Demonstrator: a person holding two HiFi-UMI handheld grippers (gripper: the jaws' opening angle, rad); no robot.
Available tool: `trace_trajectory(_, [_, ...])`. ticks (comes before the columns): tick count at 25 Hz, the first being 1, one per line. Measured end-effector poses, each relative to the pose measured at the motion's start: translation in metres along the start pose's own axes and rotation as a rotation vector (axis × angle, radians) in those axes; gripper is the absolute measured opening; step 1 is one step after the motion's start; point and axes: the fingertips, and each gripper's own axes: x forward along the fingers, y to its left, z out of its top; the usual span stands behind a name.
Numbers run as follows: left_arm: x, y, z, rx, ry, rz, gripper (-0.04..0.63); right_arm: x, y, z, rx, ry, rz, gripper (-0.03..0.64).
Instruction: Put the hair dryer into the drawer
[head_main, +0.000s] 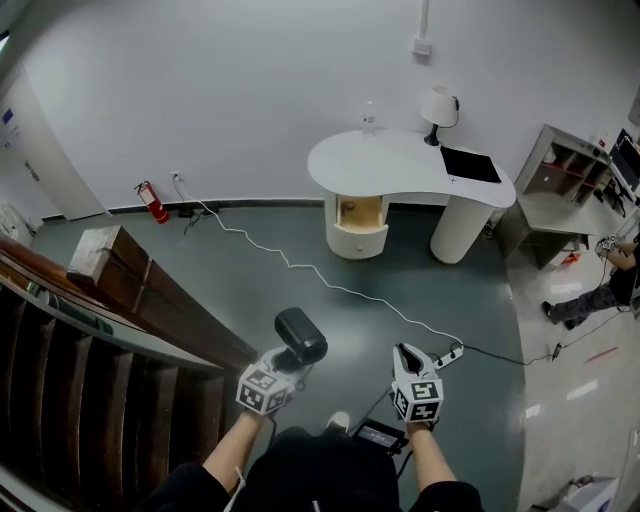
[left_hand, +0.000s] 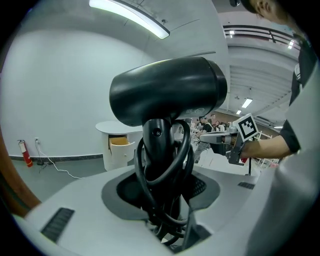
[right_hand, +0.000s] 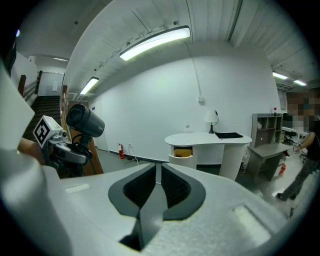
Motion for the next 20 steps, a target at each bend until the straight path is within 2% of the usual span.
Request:
trace_trajectory(11, [0.024, 0.018, 0.013, 0.006, 0.007, 0.026, 0.189, 0.024, -0.019, 0.011, 0.001, -0.005, 0.020, 0.023])
trace_trajectory(20, [0.045, 0.050, 0.026, -0.035, -0.015, 0.037, 0.189, 0.054, -0.030, 0.027, -0.042, 0.009, 0.024, 0.023])
